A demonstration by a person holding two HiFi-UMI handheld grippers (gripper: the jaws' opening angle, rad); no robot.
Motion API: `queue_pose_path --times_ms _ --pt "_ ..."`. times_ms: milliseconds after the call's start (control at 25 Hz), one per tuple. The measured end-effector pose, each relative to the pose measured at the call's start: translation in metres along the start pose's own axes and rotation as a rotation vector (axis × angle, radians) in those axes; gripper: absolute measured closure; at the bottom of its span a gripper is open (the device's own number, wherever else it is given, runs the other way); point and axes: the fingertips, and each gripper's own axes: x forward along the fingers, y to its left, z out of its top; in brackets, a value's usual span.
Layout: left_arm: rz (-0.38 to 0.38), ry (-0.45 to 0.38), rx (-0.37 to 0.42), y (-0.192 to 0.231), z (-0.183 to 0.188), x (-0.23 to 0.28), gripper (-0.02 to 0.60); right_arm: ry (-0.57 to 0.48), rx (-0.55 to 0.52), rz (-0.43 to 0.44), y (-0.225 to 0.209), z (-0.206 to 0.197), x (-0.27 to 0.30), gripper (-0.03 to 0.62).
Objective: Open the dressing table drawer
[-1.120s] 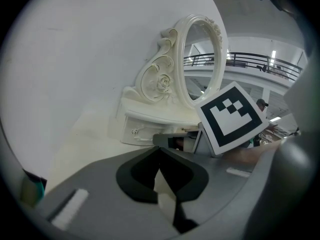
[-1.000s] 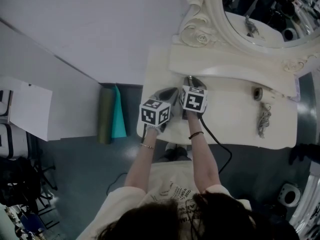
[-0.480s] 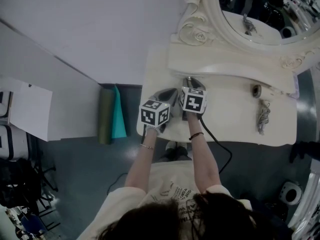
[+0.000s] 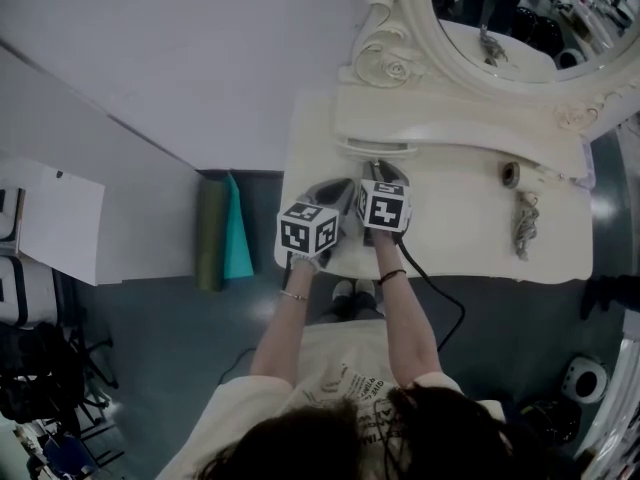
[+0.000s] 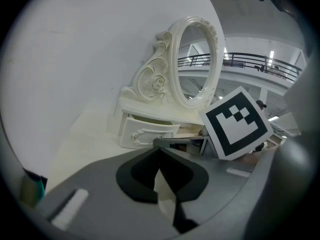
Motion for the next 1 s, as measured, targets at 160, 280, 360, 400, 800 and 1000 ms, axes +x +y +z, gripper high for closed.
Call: queue_pose_path --times_ms 160,280,360,400,800,1000 --pt "-0.007 -0.002 0.000 -0.002 -0.002 -0.005 0.594 0.000 0.003 -0.002 0.003 -0.004 -0.005 0.493" --pt "-0.012 -0.004 0.002 -0.004 -0.003 -0.008 0.594 -0.002 0.002 -0.005 0.005 -0.007 -0.009 0.493" --pt "-0.016 -0.004 0.005 -0.005 -0.004 -0.009 0.594 -0.003 0.002 -0.007 0.005 -0.009 -0.012 0.493" --pt "-0.018 -0.005 0.005 -0.006 -0.004 -0.010 0.594 -0.003 0.002 -0.008 0.005 -0.010 -0.014 0.493" --pt "-0.039 -0.001 0.014 -0.014 -0.010 -0.017 0.594 -0.003 0.004 -0.014 0.007 -0.020 -0.027 0.493" --pt "-0.046 0.002 0.016 -0.016 -0.013 -0.019 0.594 -0.006 0.003 -0.015 0.007 -0.024 -0.030 0.493"
